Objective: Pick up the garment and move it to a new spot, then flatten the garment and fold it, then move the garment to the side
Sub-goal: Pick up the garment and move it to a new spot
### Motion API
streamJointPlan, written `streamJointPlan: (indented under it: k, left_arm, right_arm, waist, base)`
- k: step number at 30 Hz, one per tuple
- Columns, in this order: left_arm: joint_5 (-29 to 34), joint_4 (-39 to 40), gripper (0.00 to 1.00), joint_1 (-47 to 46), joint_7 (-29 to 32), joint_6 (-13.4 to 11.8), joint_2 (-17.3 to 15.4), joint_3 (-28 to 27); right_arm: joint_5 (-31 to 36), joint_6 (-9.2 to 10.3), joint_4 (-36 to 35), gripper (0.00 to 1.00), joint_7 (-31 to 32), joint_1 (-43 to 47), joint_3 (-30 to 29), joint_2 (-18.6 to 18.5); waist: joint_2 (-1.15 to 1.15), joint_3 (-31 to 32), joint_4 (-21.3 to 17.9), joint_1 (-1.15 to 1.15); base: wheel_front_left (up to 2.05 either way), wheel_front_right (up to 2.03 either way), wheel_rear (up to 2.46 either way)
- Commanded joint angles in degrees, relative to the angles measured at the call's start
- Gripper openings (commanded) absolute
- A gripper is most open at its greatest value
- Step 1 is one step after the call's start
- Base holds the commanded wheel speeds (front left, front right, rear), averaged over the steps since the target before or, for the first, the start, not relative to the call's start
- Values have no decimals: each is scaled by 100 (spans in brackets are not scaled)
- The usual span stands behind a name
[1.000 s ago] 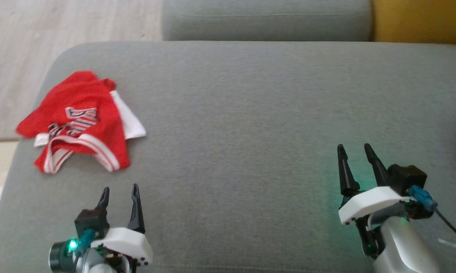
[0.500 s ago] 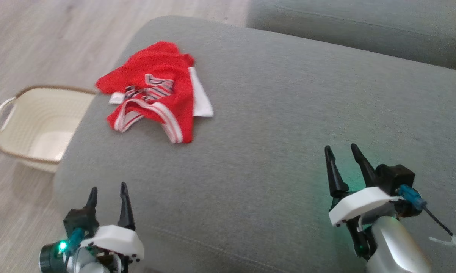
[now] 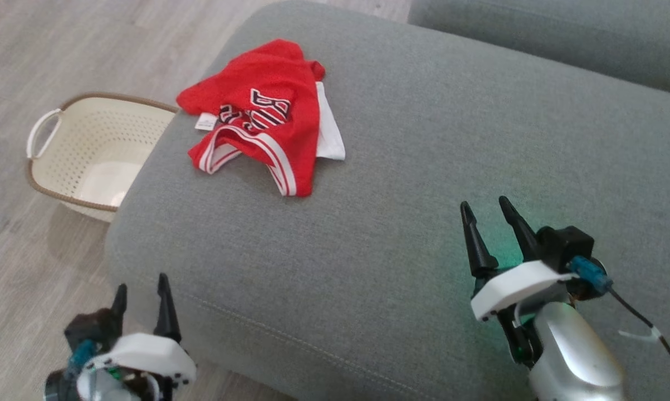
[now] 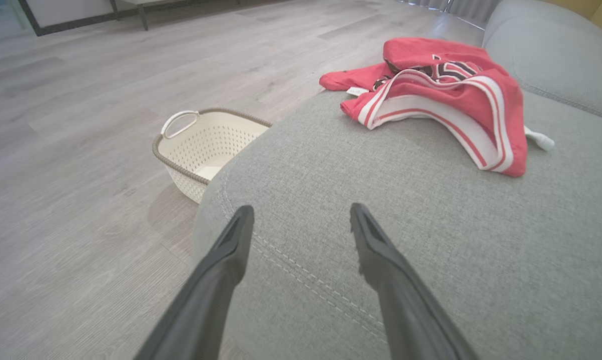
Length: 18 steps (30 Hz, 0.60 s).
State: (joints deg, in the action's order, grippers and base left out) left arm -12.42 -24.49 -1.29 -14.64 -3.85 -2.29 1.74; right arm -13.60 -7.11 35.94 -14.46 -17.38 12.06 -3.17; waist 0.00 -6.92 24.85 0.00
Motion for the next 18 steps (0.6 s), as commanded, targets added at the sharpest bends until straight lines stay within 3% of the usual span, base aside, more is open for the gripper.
streamJointPlan:
  k: [1,11,18]
  left_arm:
    - [-19,51,100,-404,-36,76,-59,-323]
    - [-99,-849,100,-1844,-36,849,-302,-831]
    - [-153,-1634,100,-2773,-36,1068,-655,-915]
  right_arm:
    - [17,-37,-155,100,-53,-285,167,29]
    - [330,-37,-342,100,-19,-694,369,29]
    - [315,-37,-758,100,100,-939,551,29]
  waist:
    - [0,-181,-163,0]
    - [0,-872,-773,0]
    - [0,-1293,-1254,0]
  base:
    - [0,0,0]
    - [0,0,0]
    - [0,0,0]
